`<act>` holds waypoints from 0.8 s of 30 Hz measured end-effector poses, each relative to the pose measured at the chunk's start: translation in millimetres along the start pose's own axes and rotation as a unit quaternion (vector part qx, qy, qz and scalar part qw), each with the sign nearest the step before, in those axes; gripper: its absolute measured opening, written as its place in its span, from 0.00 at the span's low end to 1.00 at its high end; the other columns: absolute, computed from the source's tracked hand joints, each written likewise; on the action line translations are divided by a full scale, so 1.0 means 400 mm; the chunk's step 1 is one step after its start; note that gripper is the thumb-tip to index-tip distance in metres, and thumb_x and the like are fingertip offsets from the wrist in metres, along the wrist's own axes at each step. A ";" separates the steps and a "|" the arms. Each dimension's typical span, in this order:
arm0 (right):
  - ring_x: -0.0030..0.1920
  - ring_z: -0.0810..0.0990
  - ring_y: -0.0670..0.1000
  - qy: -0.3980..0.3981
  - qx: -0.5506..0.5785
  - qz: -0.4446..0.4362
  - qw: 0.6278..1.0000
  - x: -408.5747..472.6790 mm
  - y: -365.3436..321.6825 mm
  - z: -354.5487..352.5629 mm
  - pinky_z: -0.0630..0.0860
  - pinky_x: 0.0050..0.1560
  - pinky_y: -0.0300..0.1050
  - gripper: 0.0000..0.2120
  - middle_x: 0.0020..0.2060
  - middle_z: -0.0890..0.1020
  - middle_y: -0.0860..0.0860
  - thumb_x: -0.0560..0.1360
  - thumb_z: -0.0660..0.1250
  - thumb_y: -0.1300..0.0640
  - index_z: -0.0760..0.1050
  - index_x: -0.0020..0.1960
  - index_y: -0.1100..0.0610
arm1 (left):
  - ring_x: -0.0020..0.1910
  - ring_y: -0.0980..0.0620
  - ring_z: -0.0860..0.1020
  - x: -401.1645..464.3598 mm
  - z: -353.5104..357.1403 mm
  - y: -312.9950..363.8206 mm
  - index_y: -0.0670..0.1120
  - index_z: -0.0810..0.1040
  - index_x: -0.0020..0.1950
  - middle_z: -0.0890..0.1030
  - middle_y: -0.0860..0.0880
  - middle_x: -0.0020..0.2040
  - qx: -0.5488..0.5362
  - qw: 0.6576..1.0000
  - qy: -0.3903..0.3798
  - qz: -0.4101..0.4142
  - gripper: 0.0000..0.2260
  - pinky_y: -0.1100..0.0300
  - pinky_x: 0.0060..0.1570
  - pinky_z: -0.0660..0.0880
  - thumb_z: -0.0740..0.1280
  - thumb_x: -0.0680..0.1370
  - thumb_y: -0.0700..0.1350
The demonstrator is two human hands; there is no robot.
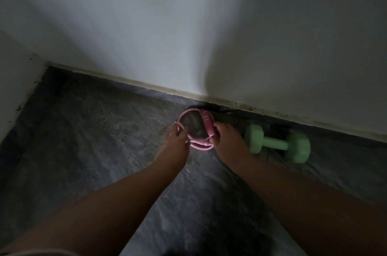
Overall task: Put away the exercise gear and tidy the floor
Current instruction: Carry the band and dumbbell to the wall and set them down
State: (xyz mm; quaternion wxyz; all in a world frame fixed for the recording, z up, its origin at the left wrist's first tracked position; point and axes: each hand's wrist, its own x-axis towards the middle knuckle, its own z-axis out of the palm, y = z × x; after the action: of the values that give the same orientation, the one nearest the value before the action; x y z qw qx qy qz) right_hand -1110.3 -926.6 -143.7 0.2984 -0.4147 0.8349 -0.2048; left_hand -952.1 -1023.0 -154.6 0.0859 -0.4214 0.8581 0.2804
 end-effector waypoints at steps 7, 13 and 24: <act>0.54 0.75 0.55 0.049 -0.025 0.014 0.998 -0.003 0.001 -0.009 0.72 0.53 0.47 0.12 0.54 0.76 0.54 0.78 0.64 0.53 0.73 0.60 0.57 | 0.77 0.43 0.59 0.026 -0.041 0.047 0.48 0.55 0.80 0.54 0.44 0.80 -0.035 0.997 -0.028 0.056 0.33 0.57 0.72 0.58 0.63 0.78 0.34; 0.58 0.74 0.58 0.029 -0.093 -0.008 0.995 -0.023 -0.004 -0.021 0.73 0.57 0.52 0.19 0.58 0.76 0.57 0.77 0.66 0.49 0.70 0.62 0.58 | 0.78 0.43 0.53 -0.012 -0.072 0.048 0.55 0.52 0.80 0.55 0.47 0.80 0.007 0.999 -0.036 -0.004 0.38 0.47 0.73 0.59 0.65 0.76 0.34; 0.69 0.69 0.58 -0.048 -0.163 -0.049 0.984 -0.307 -0.200 -0.275 0.68 0.66 0.54 0.29 0.70 0.70 0.58 0.79 0.61 0.47 0.60 0.76 0.58 | 0.71 0.44 0.67 -0.287 -0.310 0.171 0.52 0.55 0.79 0.67 0.44 0.74 -0.007 0.995 -0.077 -0.070 0.32 0.49 0.68 0.67 0.63 0.77 0.42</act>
State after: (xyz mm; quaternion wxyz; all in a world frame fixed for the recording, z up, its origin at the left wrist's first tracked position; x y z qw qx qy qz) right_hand -1079.6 -861.7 25.1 0.2563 -0.5078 0.8203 -0.0597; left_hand -921.4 -981.0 20.2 0.1682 -0.4578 0.8155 0.3116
